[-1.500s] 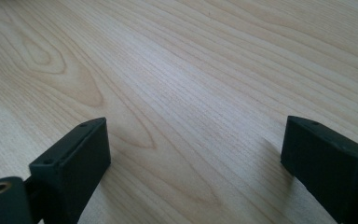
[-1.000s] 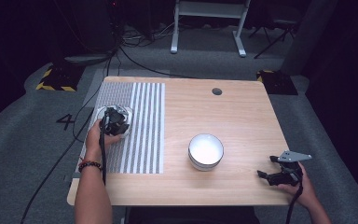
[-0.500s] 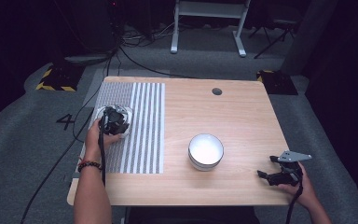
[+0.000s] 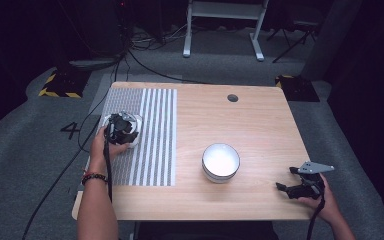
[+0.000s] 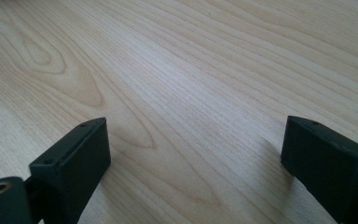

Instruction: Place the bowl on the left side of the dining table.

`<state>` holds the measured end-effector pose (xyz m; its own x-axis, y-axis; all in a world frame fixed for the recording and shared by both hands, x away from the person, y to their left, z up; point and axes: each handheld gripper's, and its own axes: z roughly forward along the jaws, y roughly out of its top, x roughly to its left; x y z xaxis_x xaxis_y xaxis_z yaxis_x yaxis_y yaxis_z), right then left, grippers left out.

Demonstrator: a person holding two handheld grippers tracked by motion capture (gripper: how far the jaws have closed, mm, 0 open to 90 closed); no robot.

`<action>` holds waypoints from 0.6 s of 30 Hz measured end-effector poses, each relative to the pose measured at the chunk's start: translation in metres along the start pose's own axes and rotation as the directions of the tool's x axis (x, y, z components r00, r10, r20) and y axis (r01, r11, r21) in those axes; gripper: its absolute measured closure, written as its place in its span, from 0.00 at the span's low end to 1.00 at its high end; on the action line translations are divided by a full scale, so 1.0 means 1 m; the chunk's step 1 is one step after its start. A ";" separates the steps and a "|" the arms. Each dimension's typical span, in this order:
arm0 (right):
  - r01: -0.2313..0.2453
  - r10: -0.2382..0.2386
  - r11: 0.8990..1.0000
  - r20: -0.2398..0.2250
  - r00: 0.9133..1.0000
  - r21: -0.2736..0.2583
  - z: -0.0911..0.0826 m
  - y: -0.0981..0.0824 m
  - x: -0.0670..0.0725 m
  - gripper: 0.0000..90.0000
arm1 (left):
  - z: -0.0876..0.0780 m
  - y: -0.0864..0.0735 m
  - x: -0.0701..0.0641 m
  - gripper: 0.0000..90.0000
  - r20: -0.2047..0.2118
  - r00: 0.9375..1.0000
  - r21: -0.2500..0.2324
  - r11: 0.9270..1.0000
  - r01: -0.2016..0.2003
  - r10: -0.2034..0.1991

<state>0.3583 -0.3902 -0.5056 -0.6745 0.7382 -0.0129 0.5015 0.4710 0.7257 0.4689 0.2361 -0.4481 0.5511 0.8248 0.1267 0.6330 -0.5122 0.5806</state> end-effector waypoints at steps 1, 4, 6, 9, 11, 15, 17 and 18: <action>0.000 0.000 1.000 0.000 1.000 0.000 0.000 0.000 0.000 0.09 | -0.001 0.000 -0.001 0.72 -0.013 1.000 -0.008 1.000 0.001 -0.001; 0.001 -0.001 1.000 -0.001 1.000 0.000 0.000 0.000 0.000 0.09 | -0.002 0.000 -0.001 0.71 -0.001 1.000 -0.009 1.000 0.004 -0.004; -0.003 0.003 1.000 0.000 1.000 -0.001 0.000 0.000 0.000 0.09 | -0.004 0.001 0.000 0.70 -0.007 1.000 -0.002 1.000 -0.005 0.005; -0.002 0.002 1.000 0.000 1.000 -0.001 0.000 0.000 0.000 0.09 | -0.004 0.001 -0.001 0.66 -0.008 1.000 -0.003 1.000 -0.005 0.005; -0.001 0.001 1.000 0.000 1.000 0.000 0.000 0.000 0.000 0.09 | -0.004 0.001 -0.001 0.65 0.002 1.000 0.001 1.000 -0.007 0.007; 0.001 -0.001 1.000 0.000 1.000 0.001 0.000 0.000 0.000 0.09 | -0.006 0.001 -0.001 0.55 -0.004 1.000 -0.006 1.000 0.011 -0.011; -0.001 0.001 1.000 0.000 1.000 0.000 0.000 0.000 0.000 0.09 | -0.006 0.001 -0.001 0.50 0.003 1.000 -0.018 1.000 0.025 -0.025; 0.002 -0.002 1.000 -0.001 1.000 0.001 0.000 0.000 0.000 0.09 | -0.006 0.001 -0.002 0.48 0.010 0.999 -0.019 0.999 0.034 -0.034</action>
<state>0.3583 -0.3904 -0.5056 -0.6760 0.7368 -0.0138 0.5005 0.4728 0.7252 0.4649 0.2354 -0.4426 0.5349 0.8392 0.0985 0.6413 -0.4791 0.5994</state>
